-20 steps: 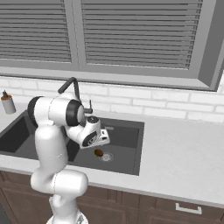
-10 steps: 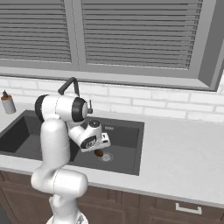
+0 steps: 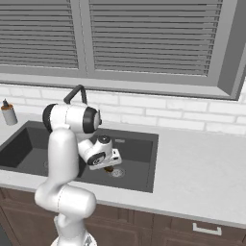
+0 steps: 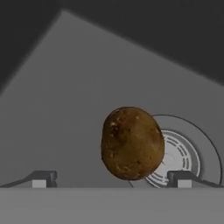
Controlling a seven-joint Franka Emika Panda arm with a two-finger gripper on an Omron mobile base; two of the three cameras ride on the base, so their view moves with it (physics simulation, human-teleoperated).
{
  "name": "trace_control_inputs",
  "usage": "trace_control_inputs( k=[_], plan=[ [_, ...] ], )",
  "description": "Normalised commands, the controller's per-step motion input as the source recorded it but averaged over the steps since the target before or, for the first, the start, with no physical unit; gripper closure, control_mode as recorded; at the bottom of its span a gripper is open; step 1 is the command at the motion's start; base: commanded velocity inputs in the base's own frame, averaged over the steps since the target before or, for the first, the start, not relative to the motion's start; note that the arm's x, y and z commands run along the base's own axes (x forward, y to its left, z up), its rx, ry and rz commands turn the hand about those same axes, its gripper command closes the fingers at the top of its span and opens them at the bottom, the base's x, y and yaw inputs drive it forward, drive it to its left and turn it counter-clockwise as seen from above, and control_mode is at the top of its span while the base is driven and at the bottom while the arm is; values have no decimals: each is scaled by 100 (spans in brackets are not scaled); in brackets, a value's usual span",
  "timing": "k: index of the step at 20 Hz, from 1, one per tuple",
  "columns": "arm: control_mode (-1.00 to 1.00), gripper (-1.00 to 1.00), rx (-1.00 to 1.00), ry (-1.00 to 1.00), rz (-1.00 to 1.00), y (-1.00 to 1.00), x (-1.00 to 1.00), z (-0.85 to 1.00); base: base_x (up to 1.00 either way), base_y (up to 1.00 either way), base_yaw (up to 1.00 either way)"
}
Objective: Pick the mushroom from the sink and place it in the bowl. Then pick the bowl and place it in the microwave. Then close the microwave door and press the start button.
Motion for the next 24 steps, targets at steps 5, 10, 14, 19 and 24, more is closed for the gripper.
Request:
trace_control_inputs(
  k=[5,10,14,19,24],
  plan=[
    [-100,-100,0,0,0,0,40,-7,0,0,0],
    [-100,-100,0,0,0,0,34,-11,0,0,0],
    [-100,-100,0,1,0,0,12,-26,0,0,0],
    [-100,100,0,0,0,0,11,-27,0,0,0],
    [-100,100,0,0,0,0,3,-18,0,0,0]
  ],
)
